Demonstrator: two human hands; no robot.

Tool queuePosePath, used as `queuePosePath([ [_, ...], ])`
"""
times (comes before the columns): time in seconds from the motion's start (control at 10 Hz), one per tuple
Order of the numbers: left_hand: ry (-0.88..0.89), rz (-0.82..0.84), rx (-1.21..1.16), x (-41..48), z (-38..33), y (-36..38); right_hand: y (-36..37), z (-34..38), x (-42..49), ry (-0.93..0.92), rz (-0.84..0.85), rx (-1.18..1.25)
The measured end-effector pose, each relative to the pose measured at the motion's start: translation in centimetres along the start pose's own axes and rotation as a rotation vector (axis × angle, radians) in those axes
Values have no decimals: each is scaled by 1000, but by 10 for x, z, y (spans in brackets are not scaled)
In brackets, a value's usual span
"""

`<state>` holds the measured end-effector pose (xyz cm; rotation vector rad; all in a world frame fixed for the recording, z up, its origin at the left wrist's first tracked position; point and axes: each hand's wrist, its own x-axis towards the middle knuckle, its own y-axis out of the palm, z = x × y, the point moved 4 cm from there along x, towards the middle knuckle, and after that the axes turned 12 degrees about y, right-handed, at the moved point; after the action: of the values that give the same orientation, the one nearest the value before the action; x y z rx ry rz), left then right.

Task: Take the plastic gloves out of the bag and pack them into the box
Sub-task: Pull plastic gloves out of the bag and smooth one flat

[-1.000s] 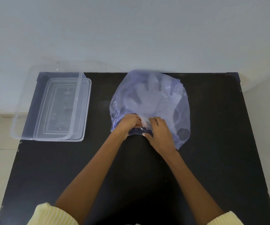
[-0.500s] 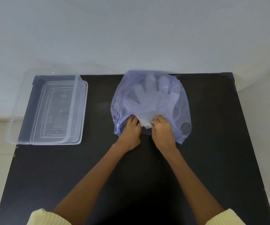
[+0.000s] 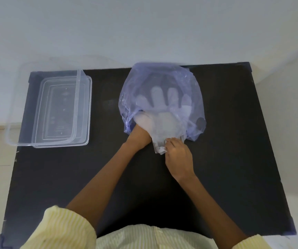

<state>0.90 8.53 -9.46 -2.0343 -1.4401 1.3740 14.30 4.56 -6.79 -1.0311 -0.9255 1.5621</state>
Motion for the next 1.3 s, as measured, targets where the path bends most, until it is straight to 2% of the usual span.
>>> queuePosePath([
  [0.1, 181, 23, 168, -3, -7, -5, -3, -1, -16, 6, 6, -19],
  [0.2, 229, -88, 17, -12, -14, -17, -4, 1, -30, 18, 18, -32],
  [0.3, 311, -379, -179, -28, -7, -15, -5, 4, -39, 21, 26, -48],
  [0.4, 167, -546, -482, -61, 11, 5, -7, 9, -47, 25, 8, -78],
  [0.5, -109, -439, -1013, -84, 17, 28, -6, 15, -59, 28, 4, -115],
  [0.6, -212, -368, -961, -86, 17, 29, 0, 22, -72, -3, 31, -134],
  [0.7, -235, -342, -709, -88, 24, 35, 9, 25, -86, -70, 111, -109],
  [0.8, -239, -332, -633, -100, 31, 40, 16, 24, -100, -131, 314, -24],
  [0.9, -218, -309, -616, -112, 39, 44, 12, 17, -107, -1, 511, 71],
  [1.0, -187, -310, -598, -126, 46, 51, 9, 6, -106, 161, 534, 73],
  [1.1, -165, -312, -611, -142, 52, 61, 14, -15, -113, 299, 444, 60],
  [1.2, -139, -332, -604, -157, 55, 68, 19, -28, -129, 260, 271, 69],
  [1.3, -120, -367, -599, -168, 58, 72, 26, -31, -142, 217, 266, -26],
])
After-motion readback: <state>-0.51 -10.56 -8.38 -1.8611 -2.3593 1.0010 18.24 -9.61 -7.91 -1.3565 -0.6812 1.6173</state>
